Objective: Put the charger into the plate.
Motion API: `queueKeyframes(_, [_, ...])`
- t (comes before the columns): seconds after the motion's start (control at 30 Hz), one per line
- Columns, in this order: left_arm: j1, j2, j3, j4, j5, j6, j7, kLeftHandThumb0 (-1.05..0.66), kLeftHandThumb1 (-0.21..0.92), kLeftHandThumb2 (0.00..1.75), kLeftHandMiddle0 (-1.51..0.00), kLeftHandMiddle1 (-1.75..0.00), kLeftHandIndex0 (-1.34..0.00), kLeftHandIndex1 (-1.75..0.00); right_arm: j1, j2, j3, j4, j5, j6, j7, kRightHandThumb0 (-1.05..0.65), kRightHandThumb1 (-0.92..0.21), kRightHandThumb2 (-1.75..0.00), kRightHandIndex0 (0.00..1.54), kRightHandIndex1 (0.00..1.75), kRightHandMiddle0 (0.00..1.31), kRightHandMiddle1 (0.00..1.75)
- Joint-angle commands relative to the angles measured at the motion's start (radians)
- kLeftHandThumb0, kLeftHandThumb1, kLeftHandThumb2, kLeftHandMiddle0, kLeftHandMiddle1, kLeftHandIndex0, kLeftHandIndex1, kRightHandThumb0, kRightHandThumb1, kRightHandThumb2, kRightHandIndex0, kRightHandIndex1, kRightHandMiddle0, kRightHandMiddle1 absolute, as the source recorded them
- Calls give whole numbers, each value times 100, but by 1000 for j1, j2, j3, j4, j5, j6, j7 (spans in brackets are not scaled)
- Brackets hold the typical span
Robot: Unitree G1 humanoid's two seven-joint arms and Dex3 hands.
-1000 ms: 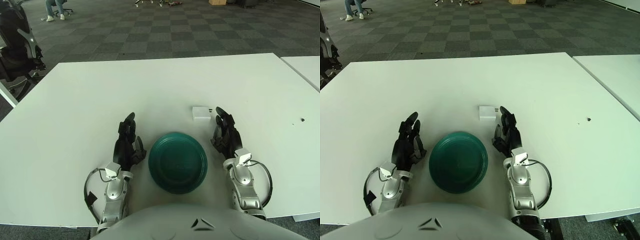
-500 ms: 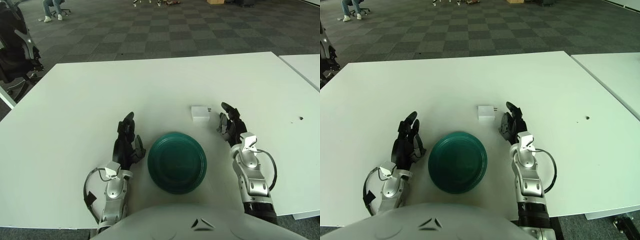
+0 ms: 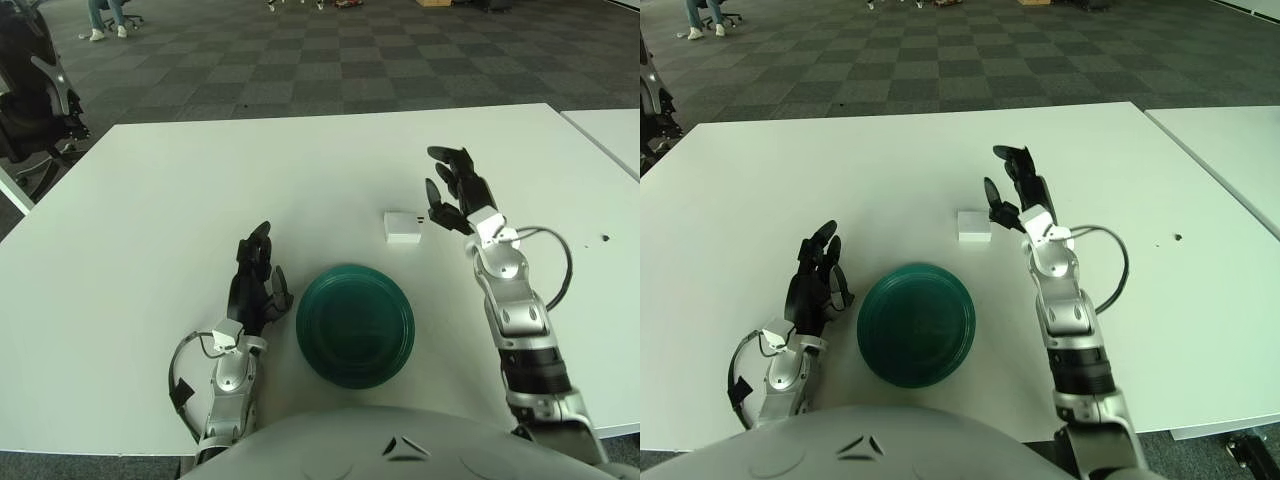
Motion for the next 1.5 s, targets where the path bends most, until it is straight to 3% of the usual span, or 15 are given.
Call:
queueKeyframes(0.0, [38, -11, -7, 73, 6, 25, 9, -89, 92, 96, -19, 0, 0, -71, -54, -63, 98, 17, -189, -19, -13, -78, -92, -65, 33, 4, 0, 76])
queueKeyframes(0.1, [44, -5, -13, 65, 22, 20, 11, -88, 92, 96, -17, 0, 0, -69, -116, -120, 205, 44, -374, 17, 55, -79, -92, -63, 29, 2, 0, 67])
queueKeyframes(0.17, [46, -3, -14, 63, 28, 17, 11, -88, 92, 96, -17, 0, 0, -68, -144, -135, 252, 71, -439, 19, 89, -80, -92, -63, 27, 1, 0, 63])
queueKeyframes(0.5, [62, 4, -19, 42, 52, 1, 9, -86, 92, 97, -14, 0, 0, -64, -232, -177, 377, 94, -621, -13, 233, -82, -92, -70, 19, 0, 0, 43])
queueKeyframes(0.8, [79, 10, -31, 14, 89, -4, 22, -87, 92, 99, -13, 0, 0, -60, -261, -175, 422, 100, -663, -47, 360, -83, -92, -76, 20, 1, 0, 37])
queueKeyframes(1.0, [85, 13, -37, 7, 110, -4, 40, -88, 92, 100, -13, 0, 0, -59, -280, -172, 459, 241, -666, -91, 346, -81, -92, -76, 20, 1, 0, 36])
queueKeyframes(1.47, [65, 7, -26, 40, 52, 16, 26, -87, 92, 100, -18, -2, 0, -70, -271, -176, 463, 309, -622, -128, 400, -84, -92, -79, 16, 0, 0, 20])
